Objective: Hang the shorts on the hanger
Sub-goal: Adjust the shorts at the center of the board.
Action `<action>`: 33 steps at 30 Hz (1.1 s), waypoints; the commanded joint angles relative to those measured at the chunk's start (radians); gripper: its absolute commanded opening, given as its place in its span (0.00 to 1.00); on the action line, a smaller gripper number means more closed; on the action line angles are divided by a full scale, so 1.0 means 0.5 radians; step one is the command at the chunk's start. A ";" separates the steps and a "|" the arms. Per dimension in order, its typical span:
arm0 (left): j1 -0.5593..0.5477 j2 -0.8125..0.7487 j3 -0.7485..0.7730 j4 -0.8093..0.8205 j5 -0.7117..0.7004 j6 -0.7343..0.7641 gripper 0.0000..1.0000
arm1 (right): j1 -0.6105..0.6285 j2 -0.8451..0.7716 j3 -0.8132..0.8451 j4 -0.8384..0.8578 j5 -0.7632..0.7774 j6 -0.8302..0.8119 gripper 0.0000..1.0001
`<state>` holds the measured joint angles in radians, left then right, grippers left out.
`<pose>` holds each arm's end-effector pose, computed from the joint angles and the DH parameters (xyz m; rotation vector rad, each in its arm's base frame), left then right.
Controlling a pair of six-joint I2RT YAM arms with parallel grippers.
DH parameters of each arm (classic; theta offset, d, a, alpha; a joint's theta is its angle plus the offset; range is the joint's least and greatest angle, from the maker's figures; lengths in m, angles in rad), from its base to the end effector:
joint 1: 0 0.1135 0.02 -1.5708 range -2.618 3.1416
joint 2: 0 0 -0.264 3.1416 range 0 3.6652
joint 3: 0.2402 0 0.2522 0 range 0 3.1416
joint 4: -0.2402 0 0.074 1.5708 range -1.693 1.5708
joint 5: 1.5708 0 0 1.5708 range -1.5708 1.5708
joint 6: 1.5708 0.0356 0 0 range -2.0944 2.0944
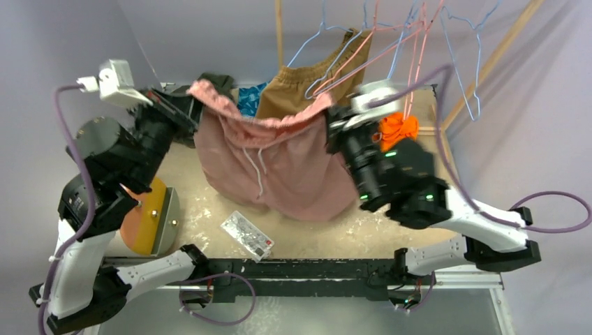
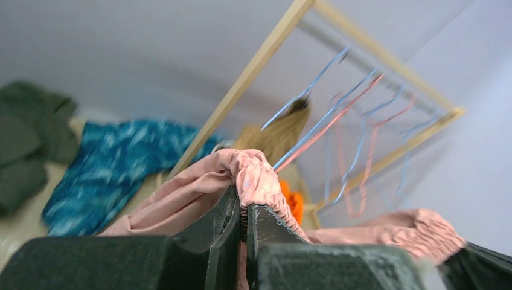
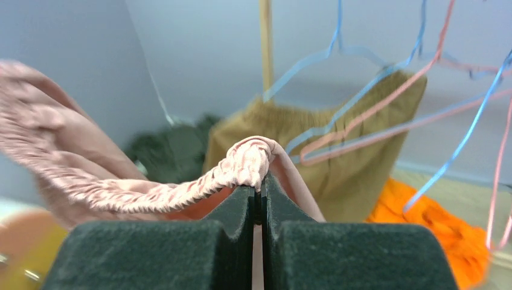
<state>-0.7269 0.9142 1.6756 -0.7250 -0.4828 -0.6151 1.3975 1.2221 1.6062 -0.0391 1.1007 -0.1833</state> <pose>0.0859 -0.0543 0.5389 -0.3047 1.5502 -0.6919 0.0691 0.2105 0.5395 -0.1039 1.4213 0.3300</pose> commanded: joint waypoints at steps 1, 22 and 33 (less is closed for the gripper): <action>0.007 0.108 0.376 0.340 -0.002 0.156 0.00 | -0.012 -0.188 0.318 0.571 -0.168 -0.235 0.00; 0.010 -0.247 -0.174 0.692 0.059 0.117 0.00 | -0.013 -0.359 -0.028 0.463 -0.241 -0.147 0.00; 0.010 -0.297 0.079 0.643 0.522 0.181 0.00 | -0.012 -0.509 0.300 -0.059 -0.803 0.207 0.00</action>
<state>-0.7288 0.7486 1.5909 -0.5049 -0.3695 -0.5613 1.3956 0.9882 1.5627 -0.0319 0.8066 -0.1425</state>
